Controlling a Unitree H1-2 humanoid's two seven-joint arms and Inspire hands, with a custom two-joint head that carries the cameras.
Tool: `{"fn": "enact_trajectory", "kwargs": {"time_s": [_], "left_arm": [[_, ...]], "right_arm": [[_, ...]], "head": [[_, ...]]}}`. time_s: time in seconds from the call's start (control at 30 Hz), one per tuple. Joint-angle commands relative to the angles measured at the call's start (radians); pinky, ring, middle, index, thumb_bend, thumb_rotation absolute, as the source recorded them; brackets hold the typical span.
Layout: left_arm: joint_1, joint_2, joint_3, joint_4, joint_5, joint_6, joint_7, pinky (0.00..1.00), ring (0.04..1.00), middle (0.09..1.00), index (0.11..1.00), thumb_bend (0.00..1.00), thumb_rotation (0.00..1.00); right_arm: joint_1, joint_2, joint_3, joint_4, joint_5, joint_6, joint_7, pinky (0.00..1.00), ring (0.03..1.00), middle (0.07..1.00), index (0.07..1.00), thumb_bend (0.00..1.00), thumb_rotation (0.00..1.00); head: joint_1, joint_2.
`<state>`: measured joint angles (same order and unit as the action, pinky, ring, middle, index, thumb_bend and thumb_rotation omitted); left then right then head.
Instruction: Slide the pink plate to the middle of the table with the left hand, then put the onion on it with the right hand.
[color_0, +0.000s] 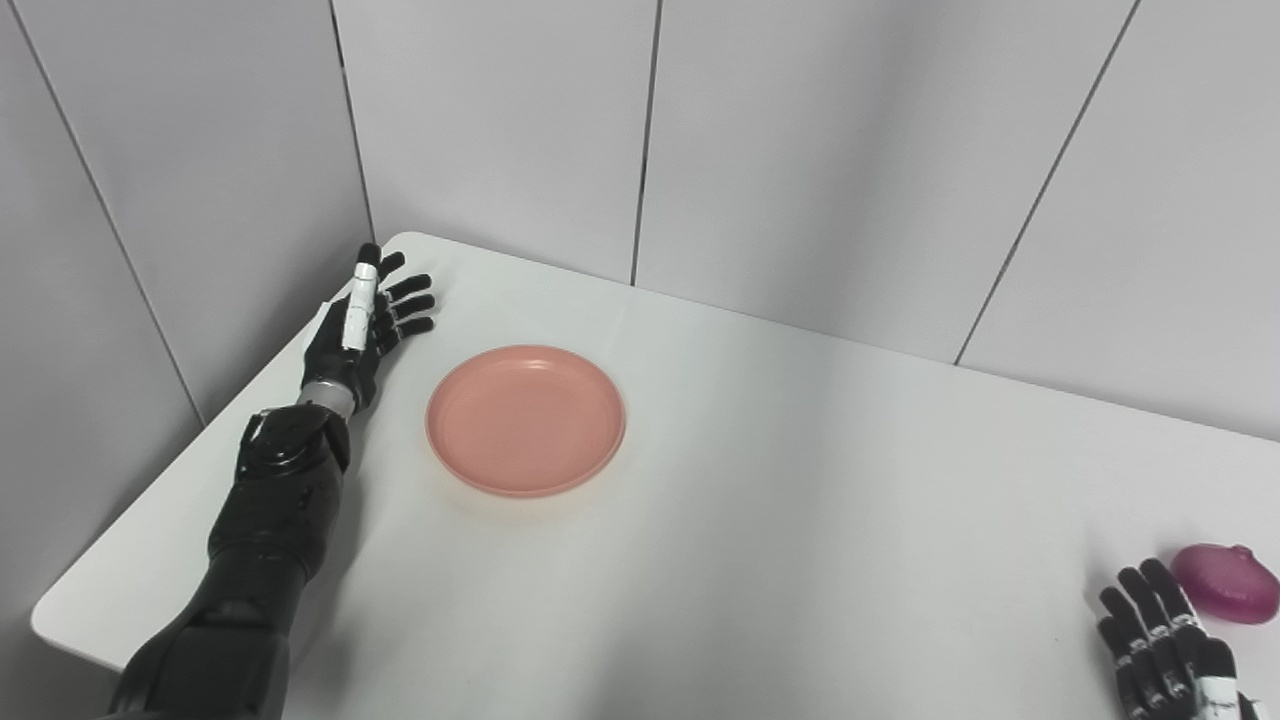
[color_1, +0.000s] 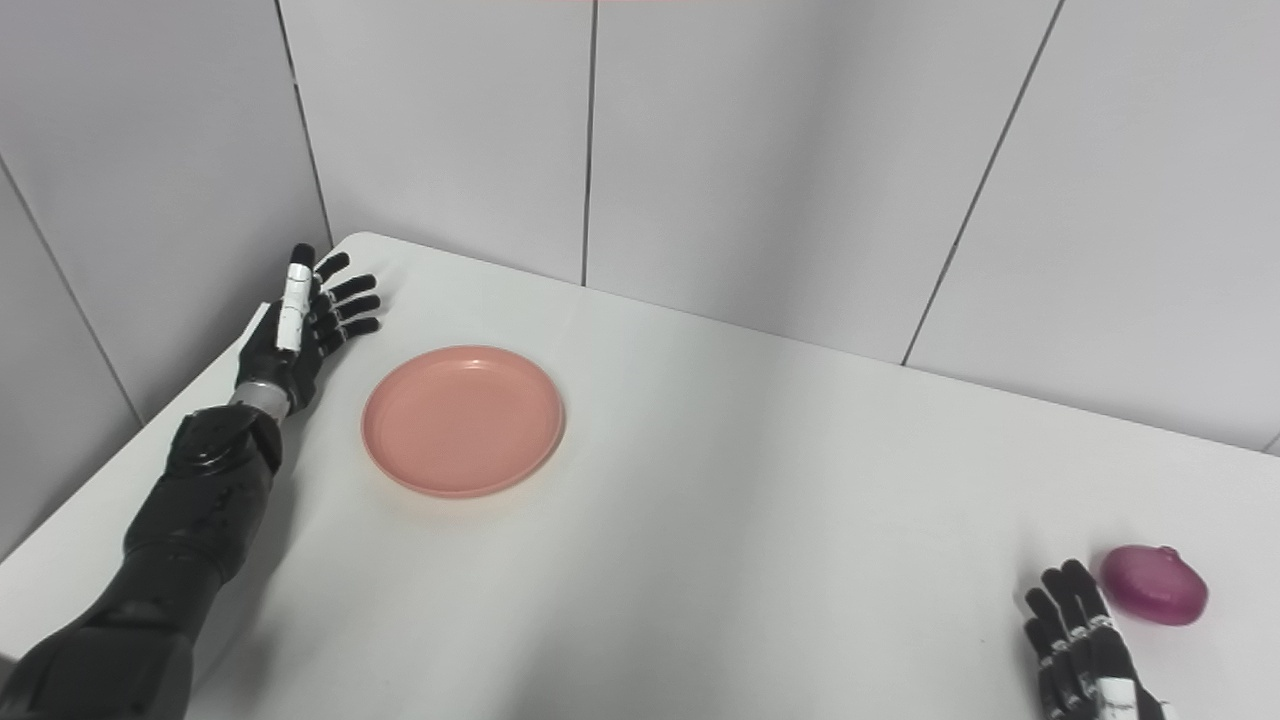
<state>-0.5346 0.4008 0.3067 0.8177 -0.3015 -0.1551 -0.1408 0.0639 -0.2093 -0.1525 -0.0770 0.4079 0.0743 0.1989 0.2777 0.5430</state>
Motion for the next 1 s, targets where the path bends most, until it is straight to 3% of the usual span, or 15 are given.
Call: {"fn": "enact_trajectory", "kwargs": {"time_s": [0.0, 0.4, 0.53, 0.77, 0.97], "left_arm": [[0.014, -0.019, -0.012, -0.039, -0.006, 0.006, -0.029, 0.73, 0.771, 0.793, 0.885, 0.81, 0.97], [0.116, -0.096, -0.04, -0.343, -0.044, 0.184, -0.046, 0.74, 0.782, 0.805, 0.904, 0.84, 0.96], [0.141, -0.126, -0.057, -0.416, -0.045, 0.223, -0.044, 0.79, 0.817, 0.834, 0.919, 0.84, 0.97], [0.184, -0.19, -0.091, -0.51, -0.044, 0.286, -0.041, 0.76, 0.797, 0.808, 0.902, 0.82, 0.96], [0.218, -0.242, -0.132, -0.597, -0.047, 0.359, -0.031, 0.8, 0.819, 0.834, 0.925, 0.81, 0.98]], "right_arm": [[0.03, 0.007, 0.006, 0.016, -0.002, 0.061, -0.01, 1.0, 0.959, 0.942, 0.938, 0.8, 0.77], [0.024, 0.007, 0.008, 0.019, 0.0, 0.059, -0.007, 1.0, 0.975, 0.965, 0.963, 0.8, 0.78], [0.026, 0.009, 0.009, 0.009, 0.0, 0.064, -0.01, 1.0, 0.97, 0.96, 0.96, 0.8, 0.79], [0.03, 0.011, 0.013, -0.004, -0.002, 0.066, -0.014, 1.0, 0.971, 0.957, 0.952, 0.8, 0.79], [0.027, 0.016, 0.016, -0.004, -0.001, 0.064, -0.018, 1.0, 0.969, 0.956, 0.947, 0.79, 0.78]], "head": [[-0.001, 0.001], [-0.003, 0.002], [-0.004, 0.005], [-0.008, 0.009], [-0.005, 0.007]]}}
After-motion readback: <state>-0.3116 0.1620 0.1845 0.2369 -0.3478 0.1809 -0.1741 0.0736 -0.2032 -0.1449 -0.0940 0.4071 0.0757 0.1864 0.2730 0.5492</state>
